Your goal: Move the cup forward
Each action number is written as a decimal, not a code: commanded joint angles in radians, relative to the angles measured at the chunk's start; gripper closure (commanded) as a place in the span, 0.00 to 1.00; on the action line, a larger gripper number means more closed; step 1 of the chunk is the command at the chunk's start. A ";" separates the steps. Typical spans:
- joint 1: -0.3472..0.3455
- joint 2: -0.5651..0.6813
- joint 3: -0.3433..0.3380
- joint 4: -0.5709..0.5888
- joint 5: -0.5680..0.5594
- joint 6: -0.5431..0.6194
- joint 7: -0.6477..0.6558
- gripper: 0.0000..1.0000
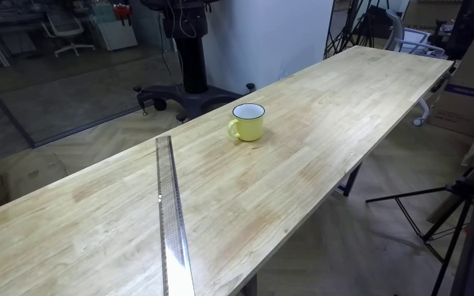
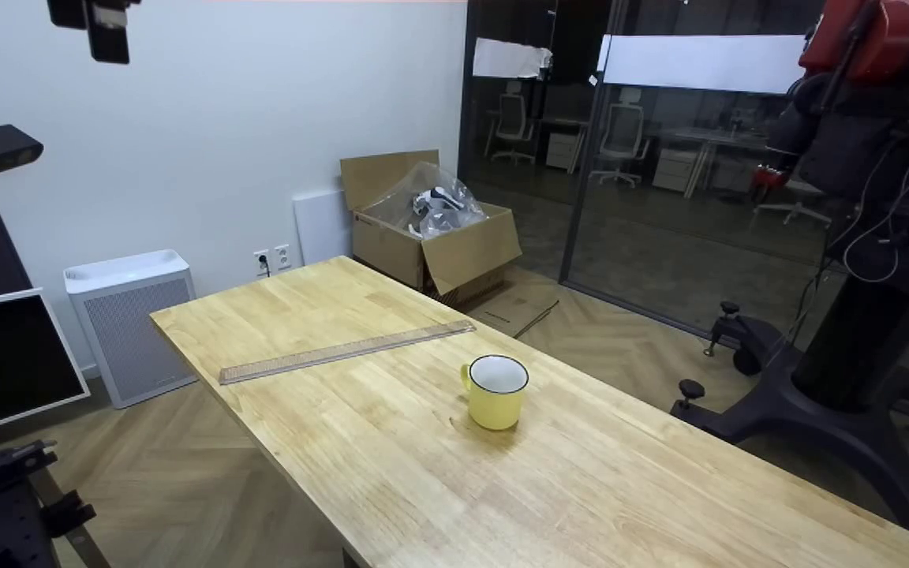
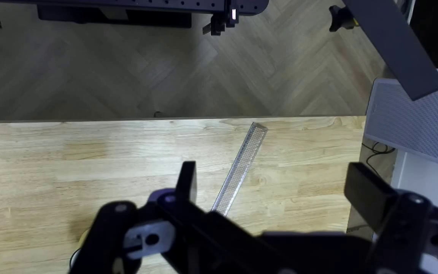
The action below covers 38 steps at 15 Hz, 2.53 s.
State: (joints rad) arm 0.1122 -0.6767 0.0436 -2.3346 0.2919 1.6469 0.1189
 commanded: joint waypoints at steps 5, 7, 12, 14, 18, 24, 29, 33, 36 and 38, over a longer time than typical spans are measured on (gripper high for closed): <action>-0.089 0.234 -0.025 0.097 0.043 0.235 0.009 0.00; -0.106 0.336 -0.029 0.136 0.031 0.327 0.019 0.00; -0.148 0.578 -0.012 0.252 -0.103 0.503 0.145 0.00; -0.147 0.656 -0.015 0.298 -0.184 0.526 0.205 0.00; -0.124 0.778 -0.030 0.380 -0.300 0.509 0.277 0.00; -0.120 0.915 -0.052 0.443 -0.307 0.531 0.214 0.00; -0.140 0.963 -0.065 0.463 -0.225 0.570 0.157 0.00; -0.131 0.960 -0.074 0.440 -0.234 0.580 0.157 0.00; -0.131 0.972 -0.077 0.459 -0.230 0.574 0.171 0.00; -0.136 1.023 -0.089 0.520 -0.234 0.556 0.196 0.00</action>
State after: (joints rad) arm -0.0284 0.2859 -0.0227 -1.8934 0.0573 2.2290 0.2801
